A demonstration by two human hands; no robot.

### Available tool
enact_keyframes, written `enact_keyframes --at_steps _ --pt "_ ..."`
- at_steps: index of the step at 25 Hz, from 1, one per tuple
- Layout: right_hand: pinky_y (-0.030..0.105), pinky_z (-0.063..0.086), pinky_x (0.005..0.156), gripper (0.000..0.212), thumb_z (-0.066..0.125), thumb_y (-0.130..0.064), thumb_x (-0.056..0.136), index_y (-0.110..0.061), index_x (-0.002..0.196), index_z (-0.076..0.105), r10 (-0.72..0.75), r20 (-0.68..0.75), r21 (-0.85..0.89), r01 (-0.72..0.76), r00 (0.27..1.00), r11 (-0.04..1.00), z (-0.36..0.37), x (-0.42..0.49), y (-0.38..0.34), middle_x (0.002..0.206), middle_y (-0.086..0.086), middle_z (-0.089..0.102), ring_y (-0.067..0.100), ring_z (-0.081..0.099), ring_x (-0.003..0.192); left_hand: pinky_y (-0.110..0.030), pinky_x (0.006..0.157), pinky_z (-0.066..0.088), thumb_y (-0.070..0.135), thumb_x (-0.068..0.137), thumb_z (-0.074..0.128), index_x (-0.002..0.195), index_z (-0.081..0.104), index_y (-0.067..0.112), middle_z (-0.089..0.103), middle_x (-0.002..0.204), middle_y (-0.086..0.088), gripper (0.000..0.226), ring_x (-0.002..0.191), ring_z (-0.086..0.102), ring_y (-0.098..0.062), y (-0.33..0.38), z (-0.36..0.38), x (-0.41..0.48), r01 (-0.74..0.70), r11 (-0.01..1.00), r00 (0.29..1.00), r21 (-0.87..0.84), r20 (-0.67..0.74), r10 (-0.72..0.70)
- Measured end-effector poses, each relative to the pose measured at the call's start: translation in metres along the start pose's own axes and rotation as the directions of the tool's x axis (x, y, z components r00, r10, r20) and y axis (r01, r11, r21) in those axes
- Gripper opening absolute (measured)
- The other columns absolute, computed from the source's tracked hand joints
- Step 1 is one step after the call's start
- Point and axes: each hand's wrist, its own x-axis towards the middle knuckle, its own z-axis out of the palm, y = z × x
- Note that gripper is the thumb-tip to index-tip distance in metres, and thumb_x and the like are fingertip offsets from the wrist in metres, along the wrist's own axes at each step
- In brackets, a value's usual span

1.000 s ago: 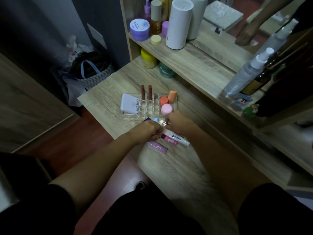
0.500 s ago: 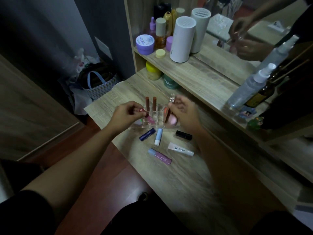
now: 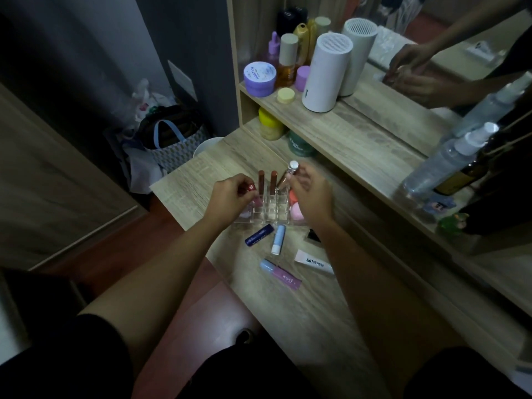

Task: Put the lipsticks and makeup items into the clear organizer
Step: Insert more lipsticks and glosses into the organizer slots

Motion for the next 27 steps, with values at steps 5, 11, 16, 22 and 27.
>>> enact_keyframes --at_steps 5,11,16,22,27 --pt "-0.008 0.041 0.058 0.033 0.061 -0.012 0.090 -0.009 0.122 0.059 -0.103 0.025 -0.112 0.105 0.994 0.988 0.000 0.011 -0.012 0.102 -0.003 0.068 -0.015 0.056 0.077 -0.026 0.076 0.053 0.010 0.076 0.074 0.095 0.064 0.004 0.072 0.088 -0.013 0.022 0.078 0.067 -0.021 0.001 0.006 0.001 0.032 0.999 0.999 -0.042 -0.029 -0.034" --pt "-0.008 0.040 0.055 0.031 0.061 -0.008 0.090 -0.009 0.121 0.060 -0.024 0.034 -0.203 0.030 0.999 0.979 0.010 0.012 0.006 0.107 0.009 0.072 -0.004 0.059 0.080 -0.022 0.074 0.050 0.011 0.077 0.074 0.092 0.065 0.006 0.073 0.087 -0.012 0.019 0.076 0.064 -0.015 -0.006 0.012 0.007 0.032 0.999 0.999 -0.009 0.007 -0.032" --pt "0.002 0.040 0.065 0.031 0.063 -0.009 0.088 -0.008 0.119 0.059 0.035 0.111 -0.239 -0.007 0.993 0.971 0.012 0.012 0.013 0.112 0.010 0.070 0.012 0.065 0.098 -0.029 0.076 0.054 0.011 0.077 0.073 0.092 0.064 0.005 0.073 0.087 -0.014 0.019 0.076 0.067 -0.021 -0.002 0.014 0.006 0.032 0.999 0.999 -0.031 0.012 -0.031" --pt "0.002 0.039 0.062 0.029 0.064 -0.007 0.087 -0.008 0.116 0.061 0.065 0.142 -0.233 -0.030 0.988 0.972 0.009 0.015 0.011 0.107 0.011 0.071 0.009 0.063 0.091 -0.035 0.078 0.058 0.014 0.078 0.073 0.094 0.065 0.004 0.073 0.088 -0.015 0.020 0.078 0.068 -0.022 -0.001 0.016 0.003 0.057 0.998 0.998 -0.022 0.035 -0.056" --pt "0.018 0.051 0.076 0.027 0.064 -0.008 0.087 -0.008 0.114 0.062 0.083 0.153 -0.248 -0.043 0.985 0.968 0.006 0.017 0.011 0.108 0.011 0.071 0.016 0.066 0.097 -0.033 0.076 0.057 0.013 0.079 0.072 0.095 0.065 0.003 0.072 0.088 -0.016 0.021 0.079 0.069 -0.024 -0.001 0.016 0.004 0.075 0.997 0.996 -0.033 0.056 -0.073"
